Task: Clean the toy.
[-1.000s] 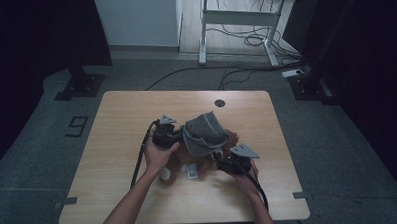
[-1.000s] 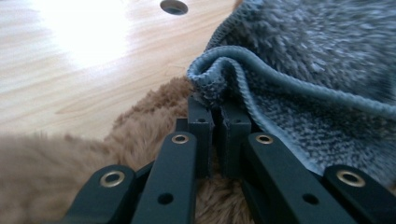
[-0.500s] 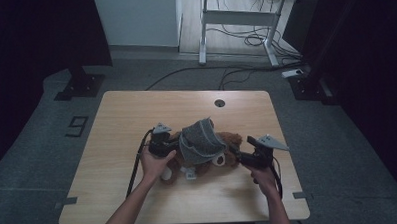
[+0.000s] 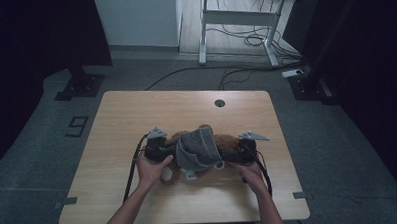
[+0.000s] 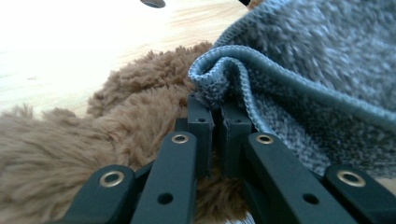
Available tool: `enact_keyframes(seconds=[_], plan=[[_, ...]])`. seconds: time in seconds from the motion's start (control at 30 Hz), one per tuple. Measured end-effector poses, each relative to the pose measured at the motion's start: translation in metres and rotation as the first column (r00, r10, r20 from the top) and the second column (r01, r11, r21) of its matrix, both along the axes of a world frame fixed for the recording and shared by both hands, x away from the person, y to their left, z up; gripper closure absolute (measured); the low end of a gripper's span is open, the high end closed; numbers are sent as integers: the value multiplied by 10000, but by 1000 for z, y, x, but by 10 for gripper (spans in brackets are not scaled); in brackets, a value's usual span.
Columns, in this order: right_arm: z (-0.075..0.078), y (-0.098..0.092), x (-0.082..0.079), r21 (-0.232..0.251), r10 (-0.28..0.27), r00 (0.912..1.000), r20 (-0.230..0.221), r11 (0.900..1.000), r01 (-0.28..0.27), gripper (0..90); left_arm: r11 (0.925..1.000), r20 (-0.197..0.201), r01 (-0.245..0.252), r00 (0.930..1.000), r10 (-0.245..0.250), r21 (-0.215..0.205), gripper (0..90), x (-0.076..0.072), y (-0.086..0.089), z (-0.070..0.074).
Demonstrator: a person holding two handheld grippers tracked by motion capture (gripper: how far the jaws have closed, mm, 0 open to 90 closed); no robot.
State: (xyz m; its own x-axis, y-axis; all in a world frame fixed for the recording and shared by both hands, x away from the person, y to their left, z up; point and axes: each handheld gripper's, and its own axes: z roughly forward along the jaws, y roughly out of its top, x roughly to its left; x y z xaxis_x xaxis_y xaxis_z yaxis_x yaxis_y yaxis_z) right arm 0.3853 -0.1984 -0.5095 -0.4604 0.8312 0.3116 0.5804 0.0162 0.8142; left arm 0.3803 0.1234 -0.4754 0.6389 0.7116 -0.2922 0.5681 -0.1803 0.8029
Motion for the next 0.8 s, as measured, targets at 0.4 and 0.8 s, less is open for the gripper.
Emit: enact_keyframes(seconds=[0.4,0.8], plan=[[-14,7,-50,-1117,437,9877,1498,9934,-270,250,9939,632,-154,9977,225,-1094,843,-24,35,44],[-23,14,-69,-1527,412,9728,2279,9883,-61,267,9865,690,840,9948,-749,-1406,843,3,-39,73]])
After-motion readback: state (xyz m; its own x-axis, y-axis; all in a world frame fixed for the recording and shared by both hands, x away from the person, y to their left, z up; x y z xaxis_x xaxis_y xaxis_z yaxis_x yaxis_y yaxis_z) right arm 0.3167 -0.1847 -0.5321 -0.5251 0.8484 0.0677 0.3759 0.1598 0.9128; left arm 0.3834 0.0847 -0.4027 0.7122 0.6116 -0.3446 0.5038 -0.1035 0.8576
